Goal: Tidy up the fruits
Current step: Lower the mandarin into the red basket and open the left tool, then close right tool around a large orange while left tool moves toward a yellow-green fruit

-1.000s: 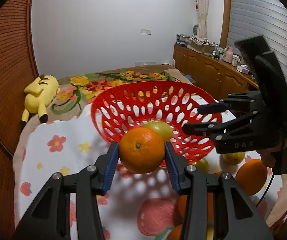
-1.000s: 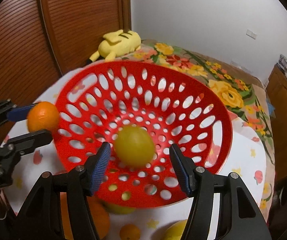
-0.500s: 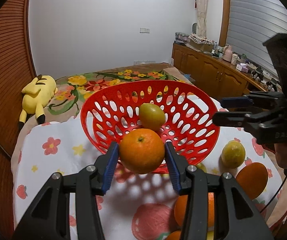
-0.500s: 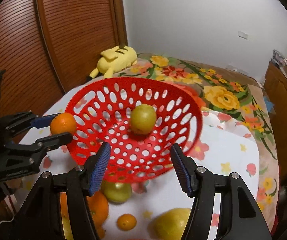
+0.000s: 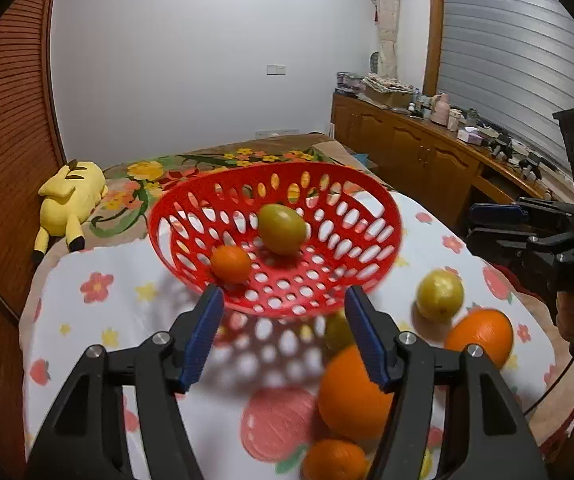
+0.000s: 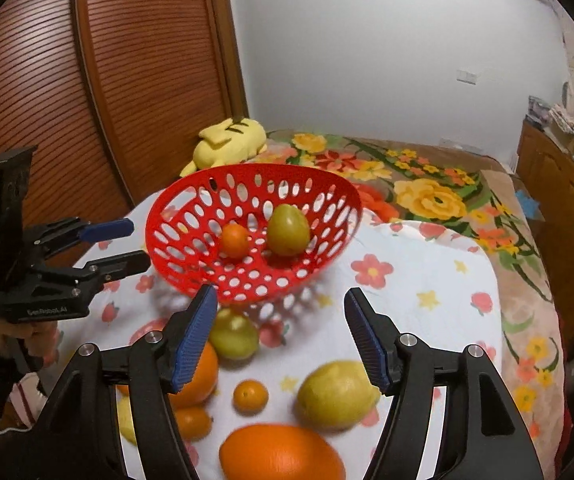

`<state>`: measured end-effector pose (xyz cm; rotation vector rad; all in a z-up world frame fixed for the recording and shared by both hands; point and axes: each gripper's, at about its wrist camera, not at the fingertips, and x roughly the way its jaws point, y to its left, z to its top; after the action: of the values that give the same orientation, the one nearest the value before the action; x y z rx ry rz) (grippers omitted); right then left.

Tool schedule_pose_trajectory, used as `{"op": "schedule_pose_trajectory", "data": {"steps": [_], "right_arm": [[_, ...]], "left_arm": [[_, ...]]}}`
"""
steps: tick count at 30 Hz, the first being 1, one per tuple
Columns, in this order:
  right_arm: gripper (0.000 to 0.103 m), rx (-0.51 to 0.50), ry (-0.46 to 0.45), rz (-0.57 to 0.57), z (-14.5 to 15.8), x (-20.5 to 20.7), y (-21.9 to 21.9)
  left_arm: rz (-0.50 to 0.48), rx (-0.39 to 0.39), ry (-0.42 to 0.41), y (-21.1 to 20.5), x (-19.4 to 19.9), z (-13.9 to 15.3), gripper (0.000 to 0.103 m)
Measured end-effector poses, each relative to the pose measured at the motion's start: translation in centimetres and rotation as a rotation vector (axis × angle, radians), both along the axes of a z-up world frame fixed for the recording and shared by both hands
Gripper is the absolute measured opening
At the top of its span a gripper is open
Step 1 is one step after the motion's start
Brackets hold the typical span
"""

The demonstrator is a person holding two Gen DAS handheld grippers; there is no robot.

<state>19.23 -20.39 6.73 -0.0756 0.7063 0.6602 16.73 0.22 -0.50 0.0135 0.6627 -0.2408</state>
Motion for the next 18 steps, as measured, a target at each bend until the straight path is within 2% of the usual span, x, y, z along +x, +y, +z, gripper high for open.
{"op": "schedule_pose_trajectory", "data": {"steps": [7, 13, 18], "right_arm": [[0.072, 0.017, -0.02, -0.044, -1.4, -3.5, -2.3], [0.074, -0.022, -0.014, -0.056, -4.2, -6.0, -2.8], [0.081, -0.02, -0.007, -0.08, -5.9, -7.2, -3.3]], "left_arm": [[-0.026, -0.046, 0.009, -0.4, -3.0, -1.1, 0.069], [-0.025, -0.065, 0.028, -0.6, -5.3, -2.4, 0.07], [-0.013, -0.07, 0.041, -0.4, -6.4, -3.3, 0.07]]}}
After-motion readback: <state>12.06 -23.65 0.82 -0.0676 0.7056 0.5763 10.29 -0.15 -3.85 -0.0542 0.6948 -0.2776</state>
